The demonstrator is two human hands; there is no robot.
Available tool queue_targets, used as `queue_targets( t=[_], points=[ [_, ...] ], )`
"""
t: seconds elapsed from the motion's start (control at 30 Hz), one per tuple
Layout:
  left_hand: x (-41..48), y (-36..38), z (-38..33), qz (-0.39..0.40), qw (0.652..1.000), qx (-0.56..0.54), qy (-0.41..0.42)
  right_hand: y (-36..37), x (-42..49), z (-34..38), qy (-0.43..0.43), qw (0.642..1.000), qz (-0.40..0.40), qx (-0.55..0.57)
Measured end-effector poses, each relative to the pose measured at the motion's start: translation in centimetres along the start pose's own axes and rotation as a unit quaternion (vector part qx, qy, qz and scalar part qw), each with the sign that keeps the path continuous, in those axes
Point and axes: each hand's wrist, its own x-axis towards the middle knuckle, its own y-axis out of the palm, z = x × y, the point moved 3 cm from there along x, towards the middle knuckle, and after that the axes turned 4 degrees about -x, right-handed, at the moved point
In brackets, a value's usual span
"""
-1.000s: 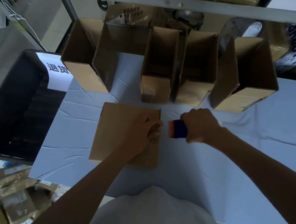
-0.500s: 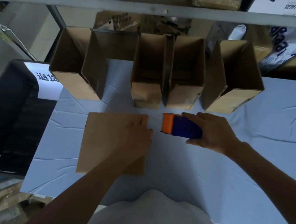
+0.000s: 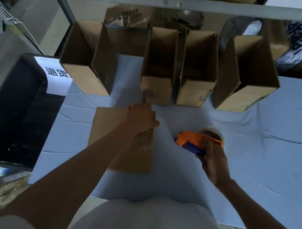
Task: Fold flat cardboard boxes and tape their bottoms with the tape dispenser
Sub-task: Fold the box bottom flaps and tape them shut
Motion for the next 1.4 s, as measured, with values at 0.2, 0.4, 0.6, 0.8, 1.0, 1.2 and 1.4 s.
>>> queue_targets(
  t=[0.2,0.4,0.6,0.8,1.0,1.2,1.4],
  points=[
    [-3.2,-6.7,-1.3,-0.024,0.995,-0.085,-0.052,-3.9,0.9,3.4,0.073,0.987,-0.059,0.132],
    [-11.5,-11.3,0.8,-0.132,0.859,-0.49,-0.061,-8.4,5.1,14.0,0.044,0.952,-0.026,0.303],
    [-11.6,-4.9,4.3,-0.19,0.808,-0.526,-0.186,-6.3,7.5,16.5,0.111,0.953,-0.046,0.276],
    [-12.5,-2.5,4.5,-0.175,0.791,-0.547,-0.213,-4.4,6.5,17.1,0.121,0.963,-0.091,0.223],
    [-12.8,-1.8,4.0,-0.173,0.721,-0.612,-0.277,-4.2,5.7,16.4,0.109,0.947,-0.112,0.282],
    [-13.4,-3.7,3.0,-0.244,0.79,-0.503,-0.252,-4.4,5.3,16.7,0.109,0.942,-0.126,0.291],
    [-13.4,-3.7,3.1,-0.237,0.804,-0.48,-0.259,-3.8,5.7,17.0,0.098,0.955,-0.106,0.258]
  ],
)
